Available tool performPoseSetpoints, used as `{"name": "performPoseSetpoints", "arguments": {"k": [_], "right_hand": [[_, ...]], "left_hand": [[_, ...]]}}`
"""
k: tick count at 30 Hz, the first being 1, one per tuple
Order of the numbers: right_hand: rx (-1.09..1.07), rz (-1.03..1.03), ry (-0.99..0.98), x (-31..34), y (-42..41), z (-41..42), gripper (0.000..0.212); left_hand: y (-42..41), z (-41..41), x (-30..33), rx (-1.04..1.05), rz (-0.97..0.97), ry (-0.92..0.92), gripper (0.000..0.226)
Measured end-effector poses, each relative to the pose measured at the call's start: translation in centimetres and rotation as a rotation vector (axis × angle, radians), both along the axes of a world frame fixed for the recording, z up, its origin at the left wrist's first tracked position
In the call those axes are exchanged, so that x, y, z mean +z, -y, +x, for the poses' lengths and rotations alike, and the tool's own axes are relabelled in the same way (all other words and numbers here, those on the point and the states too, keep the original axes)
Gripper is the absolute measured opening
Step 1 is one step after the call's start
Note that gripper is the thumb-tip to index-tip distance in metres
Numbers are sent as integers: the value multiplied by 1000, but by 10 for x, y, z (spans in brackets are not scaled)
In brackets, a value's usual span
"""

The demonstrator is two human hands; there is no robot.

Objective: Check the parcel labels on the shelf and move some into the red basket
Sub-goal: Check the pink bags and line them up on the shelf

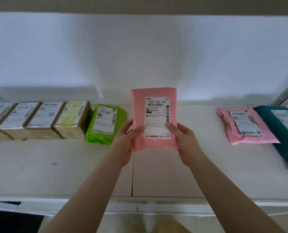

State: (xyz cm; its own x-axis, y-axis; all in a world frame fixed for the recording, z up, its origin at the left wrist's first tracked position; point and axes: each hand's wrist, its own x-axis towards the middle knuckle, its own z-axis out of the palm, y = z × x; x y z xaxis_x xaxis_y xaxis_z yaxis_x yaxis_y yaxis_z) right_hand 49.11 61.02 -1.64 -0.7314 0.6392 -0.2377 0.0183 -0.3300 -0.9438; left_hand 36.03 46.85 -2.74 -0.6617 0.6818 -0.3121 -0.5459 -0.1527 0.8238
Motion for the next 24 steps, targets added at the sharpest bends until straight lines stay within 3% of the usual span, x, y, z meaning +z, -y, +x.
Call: {"name": "performPoseSetpoints", "arguments": {"k": [9,24], "right_hand": [[53,2,-111,1,18,3,43],[47,0,-173,13,20,14,42]], "left_hand": [[20,-6,9,-29,22,16,66],[17,1,20,-43,36,30,63]]}}
